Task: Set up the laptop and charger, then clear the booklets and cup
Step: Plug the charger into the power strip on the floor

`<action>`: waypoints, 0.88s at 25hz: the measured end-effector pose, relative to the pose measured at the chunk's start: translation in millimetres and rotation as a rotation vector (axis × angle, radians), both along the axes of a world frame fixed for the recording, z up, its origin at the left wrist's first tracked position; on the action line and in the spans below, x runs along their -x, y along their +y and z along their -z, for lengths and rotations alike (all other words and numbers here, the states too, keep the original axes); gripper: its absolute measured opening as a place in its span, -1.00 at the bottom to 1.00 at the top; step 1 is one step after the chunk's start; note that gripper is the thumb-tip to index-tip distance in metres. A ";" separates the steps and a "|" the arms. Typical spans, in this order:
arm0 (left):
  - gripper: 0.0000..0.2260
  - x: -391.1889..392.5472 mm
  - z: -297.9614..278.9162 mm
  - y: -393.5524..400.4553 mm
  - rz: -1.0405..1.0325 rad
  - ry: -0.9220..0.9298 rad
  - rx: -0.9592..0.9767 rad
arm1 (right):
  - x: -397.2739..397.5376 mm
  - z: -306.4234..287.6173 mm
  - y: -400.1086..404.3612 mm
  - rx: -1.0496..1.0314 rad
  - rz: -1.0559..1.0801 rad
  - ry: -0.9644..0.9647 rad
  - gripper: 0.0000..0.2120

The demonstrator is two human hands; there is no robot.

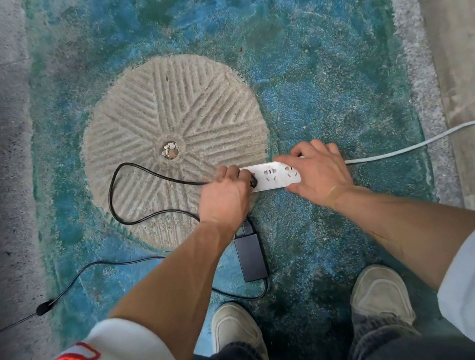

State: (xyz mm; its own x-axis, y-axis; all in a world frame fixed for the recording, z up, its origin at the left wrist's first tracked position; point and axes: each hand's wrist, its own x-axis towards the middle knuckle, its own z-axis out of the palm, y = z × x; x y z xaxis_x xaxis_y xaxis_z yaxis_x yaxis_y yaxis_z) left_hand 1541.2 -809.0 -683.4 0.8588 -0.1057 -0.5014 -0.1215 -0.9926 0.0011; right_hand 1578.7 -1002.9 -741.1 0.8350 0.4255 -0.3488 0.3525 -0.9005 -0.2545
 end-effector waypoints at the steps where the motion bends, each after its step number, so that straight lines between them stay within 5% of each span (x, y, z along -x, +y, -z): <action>1: -0.67 4.8 2.8 -1.4 -0.030 -0.004 0.002 | -0.3 0.9 0.1 -0.005 -0.003 -0.003 -0.40; 9: -0.64 -14.8 1.9 -5.5 -0.003 0.093 0.031 | 0.9 -3.7 4.0 0.029 -0.005 0.002 -0.41; 16: -0.64 -3.9 12.6 -4.2 -0.216 -0.055 0.123 | 0.2 -17.1 13.0 0.172 -0.074 0.057 -0.36; 22: -0.44 -10.0 -37.6 -9.3 -0.314 0.241 0.119 | -8.5 -92.9 5.6 0.225 -0.070 0.195 -0.15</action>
State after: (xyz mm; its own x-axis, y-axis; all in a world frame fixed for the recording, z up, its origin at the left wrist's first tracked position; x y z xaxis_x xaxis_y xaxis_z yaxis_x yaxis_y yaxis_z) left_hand 1551.2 -818.3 -645.9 0.7176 0.0735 -0.6925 0.2052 -0.9726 0.1094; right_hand 1587.2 -997.4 -648.2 0.7144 0.3737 -0.5916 0.3803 -0.9170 -0.1200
